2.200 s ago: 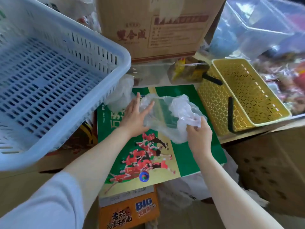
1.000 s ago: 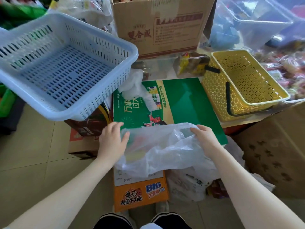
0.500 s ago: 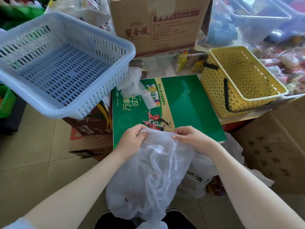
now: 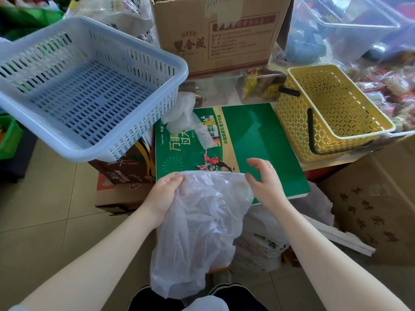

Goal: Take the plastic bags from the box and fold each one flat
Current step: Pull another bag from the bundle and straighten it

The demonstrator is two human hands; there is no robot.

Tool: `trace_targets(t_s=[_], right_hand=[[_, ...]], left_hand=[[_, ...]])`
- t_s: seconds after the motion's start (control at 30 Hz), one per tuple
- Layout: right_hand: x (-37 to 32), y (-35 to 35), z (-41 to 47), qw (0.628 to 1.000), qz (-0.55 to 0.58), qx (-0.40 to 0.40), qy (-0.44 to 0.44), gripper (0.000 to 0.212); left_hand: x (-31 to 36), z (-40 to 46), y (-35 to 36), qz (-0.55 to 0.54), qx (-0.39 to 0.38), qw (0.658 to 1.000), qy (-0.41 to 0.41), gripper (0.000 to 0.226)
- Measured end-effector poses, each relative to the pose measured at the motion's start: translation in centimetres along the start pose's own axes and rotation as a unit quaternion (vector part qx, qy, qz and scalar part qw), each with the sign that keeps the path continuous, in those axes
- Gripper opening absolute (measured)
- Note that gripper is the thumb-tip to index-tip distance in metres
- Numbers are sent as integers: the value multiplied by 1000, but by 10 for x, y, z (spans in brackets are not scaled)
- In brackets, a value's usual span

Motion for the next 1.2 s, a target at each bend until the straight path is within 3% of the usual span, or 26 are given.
trace_targets(t_s=[0.03, 0.1, 0.17, 0.23, 0.3, 0.37, 0.43, 0.5, 0.53, 0.6, 0.67, 0.7, 0.8, 0.87, 0.93, 1.0, 1.07, 1.2], right_hand=[[-12, 1, -6, 997, 26, 9, -67, 22], [-37, 4, -16, 979, 67, -76, -177, 25], [-50, 10, -18, 955, 22, -198, -218, 42], [-50, 15, -13, 943, -50, -236, -230, 47], [-47, 16, -10, 951, -68, -202, -223, 30], [-45, 11, -9, 974, -33, -143, -171, 4], [-41, 2, -4, 992, 23, -83, -96, 20], [-41, -7, 1, 997, 30, -46, -53, 33], [-42, -9, 2, 998, 19, -34, -39, 37], [-45, -6, 2, 1000, 27, -8, -3, 39], [-50, 0, 2, 993, 116, 8, 35, 33], [-53, 3, 2, 984, 171, 8, 54, 29], [-64, 9, 5, 955, 278, -9, 104, 25], [-66, 10, 5, 950, 293, -32, 104, 30], [-61, 7, 7, 956, 276, -40, 86, 33], [-54, 0, 8, 963, 257, -33, 72, 32], [-49, -4, 8, 967, 242, -19, 74, 29], [-49, -3, 3, 981, 176, -45, 72, 36]], left_hand=[[0, 0, 1, 4, 8, 1000, 2, 27], [-1, 3, 5, 2, 17, 1000, 8, 27], [-1, 5, 9, 9, 21, 1000, 9, 28], [-3, 10, 8, 6, 38, 999, 5, 29], [-2, 11, 4, 5, 41, 999, 3, 24], [-1, 13, -3, 74, 33, 997, 4, 23], [1, 11, -12, 266, 35, 963, -14, 32], [1, 9, -23, 434, 78, 898, 3, 31], [3, 7, -25, 475, 109, 872, 47, 32], [10, -1, -20, 495, 146, 827, 220, 39], [20, -9, -5, 496, 95, 787, 354, 45], [21, -13, 6, 493, 35, 788, 368, 50], [14, -15, 31, 492, -108, 827, 248, 65], [1, -8, 31, 479, -109, 849, 194, 52], [-7, -3, 24, 474, -96, 843, 236, 17], [-8, -4, 12, 449, -115, 858, 222, 33], [-4, -3, 3, 439, -138, 866, 196, 35], [0, 1, -12, 528, -161, 827, 105, 24]])
Point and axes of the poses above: each hand's wrist, its own z-axis towards the middle knuckle, its own y-axis out of the palm, x = y × z, the point moved 1 cm from there along z, towards the middle knuckle, and after that the axes turned 7 degrees about -x, right-handed, at the moved point
